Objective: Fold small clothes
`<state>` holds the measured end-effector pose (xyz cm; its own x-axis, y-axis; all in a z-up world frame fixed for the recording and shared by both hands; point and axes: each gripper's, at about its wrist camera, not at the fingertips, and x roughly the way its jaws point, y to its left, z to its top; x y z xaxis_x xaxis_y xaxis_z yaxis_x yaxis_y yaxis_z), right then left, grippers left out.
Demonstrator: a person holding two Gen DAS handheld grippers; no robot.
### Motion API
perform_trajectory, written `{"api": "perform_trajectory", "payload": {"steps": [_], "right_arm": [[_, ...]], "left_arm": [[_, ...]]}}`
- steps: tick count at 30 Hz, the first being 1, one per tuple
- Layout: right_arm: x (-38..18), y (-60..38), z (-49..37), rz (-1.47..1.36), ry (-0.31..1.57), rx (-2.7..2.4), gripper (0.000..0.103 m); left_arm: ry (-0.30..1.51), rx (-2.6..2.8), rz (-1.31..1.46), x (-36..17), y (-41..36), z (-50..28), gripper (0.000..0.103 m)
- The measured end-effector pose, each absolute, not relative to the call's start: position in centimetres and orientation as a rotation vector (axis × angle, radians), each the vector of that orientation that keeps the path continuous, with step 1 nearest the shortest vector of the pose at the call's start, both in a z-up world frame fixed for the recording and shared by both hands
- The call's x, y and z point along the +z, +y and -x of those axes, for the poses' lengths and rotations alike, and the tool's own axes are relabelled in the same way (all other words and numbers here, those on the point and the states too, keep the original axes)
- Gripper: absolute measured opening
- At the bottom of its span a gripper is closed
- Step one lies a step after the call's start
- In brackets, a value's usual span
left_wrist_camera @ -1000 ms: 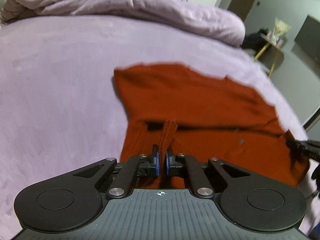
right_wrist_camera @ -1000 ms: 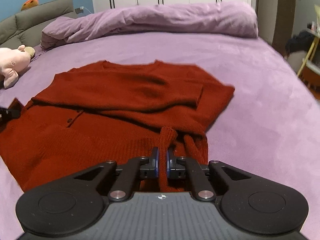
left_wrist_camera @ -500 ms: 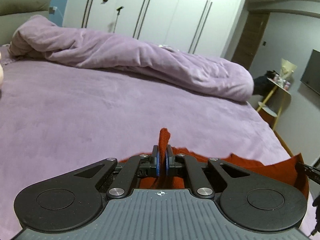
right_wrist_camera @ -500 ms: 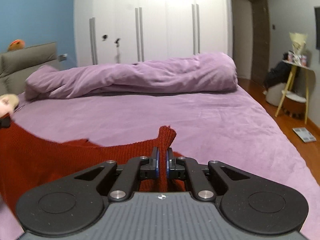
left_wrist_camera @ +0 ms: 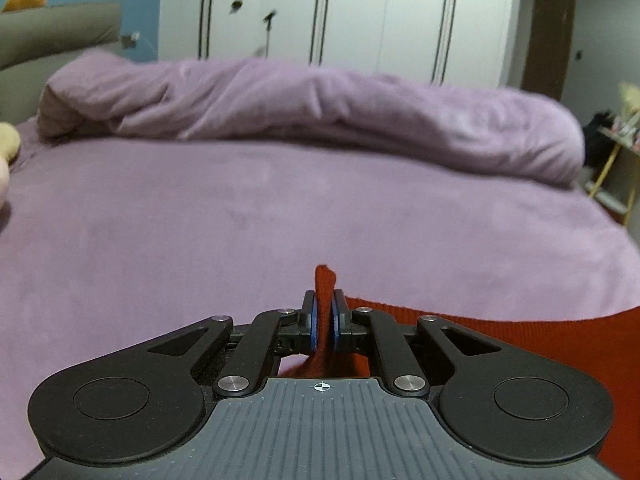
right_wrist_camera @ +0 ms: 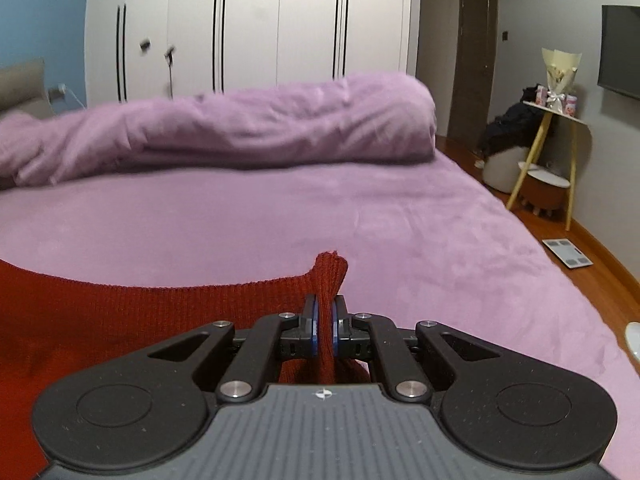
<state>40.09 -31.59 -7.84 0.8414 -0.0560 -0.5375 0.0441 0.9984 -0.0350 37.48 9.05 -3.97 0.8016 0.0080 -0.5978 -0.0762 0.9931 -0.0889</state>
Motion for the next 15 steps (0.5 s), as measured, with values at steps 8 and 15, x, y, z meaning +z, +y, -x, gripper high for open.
{"api": "perform_trajectory", "payload": {"steps": [8, 15], "right_arm": [[-8.2, -31.6, -38.1, -0.181, 0.513, -0.113, 0.015], [-14.7, -24.7, -39.1, -0.745, 0.729, 0.467, 0.012]], "left_arm": [[0.578, -0.031, 0.192, -4.3, 8.5, -33.8, 0.038], [0.674, -0.209, 0.276, -8.4, 2.1, -36.1, 0.052]]}}
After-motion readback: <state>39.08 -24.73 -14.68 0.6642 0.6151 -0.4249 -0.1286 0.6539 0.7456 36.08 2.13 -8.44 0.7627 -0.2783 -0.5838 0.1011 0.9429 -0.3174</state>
